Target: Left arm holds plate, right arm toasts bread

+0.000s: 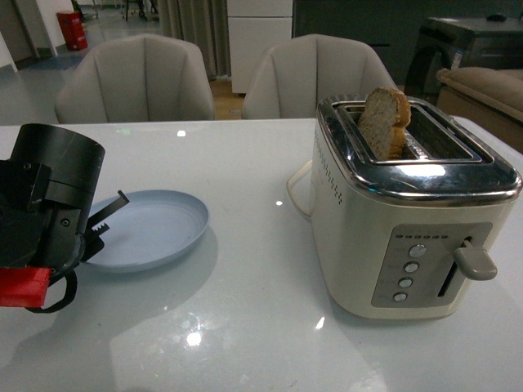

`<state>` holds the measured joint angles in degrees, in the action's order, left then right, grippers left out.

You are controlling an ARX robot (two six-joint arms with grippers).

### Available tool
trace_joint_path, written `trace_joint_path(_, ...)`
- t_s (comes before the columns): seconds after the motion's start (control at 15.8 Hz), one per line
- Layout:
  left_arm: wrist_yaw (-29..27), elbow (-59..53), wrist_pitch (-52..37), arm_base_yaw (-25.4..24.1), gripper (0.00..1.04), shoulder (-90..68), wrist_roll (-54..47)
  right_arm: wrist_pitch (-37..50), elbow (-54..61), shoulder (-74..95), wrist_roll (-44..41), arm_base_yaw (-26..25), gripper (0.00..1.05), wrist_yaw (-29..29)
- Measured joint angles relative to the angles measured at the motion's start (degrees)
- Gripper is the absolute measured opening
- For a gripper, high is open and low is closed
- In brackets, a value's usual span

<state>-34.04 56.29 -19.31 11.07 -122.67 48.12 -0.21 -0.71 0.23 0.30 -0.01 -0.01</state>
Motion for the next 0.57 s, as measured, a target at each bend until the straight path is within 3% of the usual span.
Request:
trace_joint_path(0.06, -0.1, 0.0, 0.0, 0.0, 0.03, 0.0, -0.2, 0.0, 0.0, 0.0, 0.0, 0.0, 0.98, 0.0)
trace_joint_path(0.13, 0.7, -0.7, -0.6, 0.9, 0.69, 0.2, -4.9, 0.0, 0.0, 0.0, 0.0, 0.0, 0.98, 0.0)
trace_joint_path(0.57, -0.1, -2.6, -3.7, 0.9, 0.98, 2.7, -6.9, 0.0, 0.0, 0.0, 0.0, 0.0, 0.98, 0.0)
